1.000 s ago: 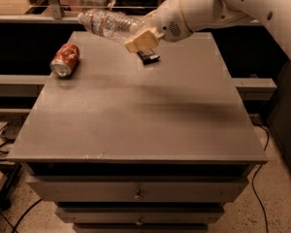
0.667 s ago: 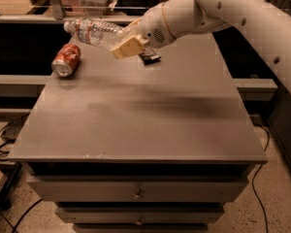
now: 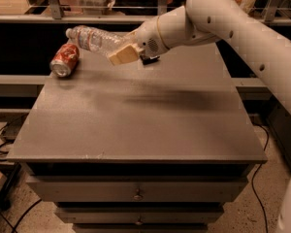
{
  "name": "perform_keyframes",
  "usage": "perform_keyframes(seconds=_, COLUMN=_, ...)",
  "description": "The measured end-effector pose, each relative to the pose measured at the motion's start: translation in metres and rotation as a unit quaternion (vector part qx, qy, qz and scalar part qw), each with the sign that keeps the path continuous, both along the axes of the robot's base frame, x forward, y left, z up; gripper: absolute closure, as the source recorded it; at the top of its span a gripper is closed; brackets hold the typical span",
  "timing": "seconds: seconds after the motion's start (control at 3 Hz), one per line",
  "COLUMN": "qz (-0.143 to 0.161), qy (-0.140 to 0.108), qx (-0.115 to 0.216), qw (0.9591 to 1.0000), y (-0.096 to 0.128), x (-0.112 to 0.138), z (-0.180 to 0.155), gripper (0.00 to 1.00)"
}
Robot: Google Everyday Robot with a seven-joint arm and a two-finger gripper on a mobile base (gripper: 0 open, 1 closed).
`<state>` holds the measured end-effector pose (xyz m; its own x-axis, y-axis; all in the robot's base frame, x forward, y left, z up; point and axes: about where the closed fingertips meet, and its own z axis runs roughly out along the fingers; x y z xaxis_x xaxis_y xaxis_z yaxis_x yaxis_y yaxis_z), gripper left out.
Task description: Move water bottle near coke can
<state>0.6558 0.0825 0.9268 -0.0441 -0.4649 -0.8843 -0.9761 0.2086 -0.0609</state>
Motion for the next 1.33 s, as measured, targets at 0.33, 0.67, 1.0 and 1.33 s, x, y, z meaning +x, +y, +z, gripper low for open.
perform_keyframes(seconds=0.33, qz=-0.016, qy=0.023, qx=0.005, qw=0.9996, y=0.000, x=0.005, z=-0.023, gripper=1.00)
perform_keyframes(seconds=0.67, qz=-0.027, qy=0.048, qx=0.005, qw=0.9985, y=0.000, x=0.007, z=-0.047, gripper=0.82)
perform_keyframes(seconds=1.0, qz=-0.049, qy=0.074, qx=0.007, qw=0.9960, y=-0.005, x=0.008, z=-0.069, gripper=0.50)
perform_keyframes(seconds=1.33, qz=-0.066, qy=0.081, qx=0.013, qw=0.9944, y=-0.012, x=0.011, z=-0.076, gripper=0.27)
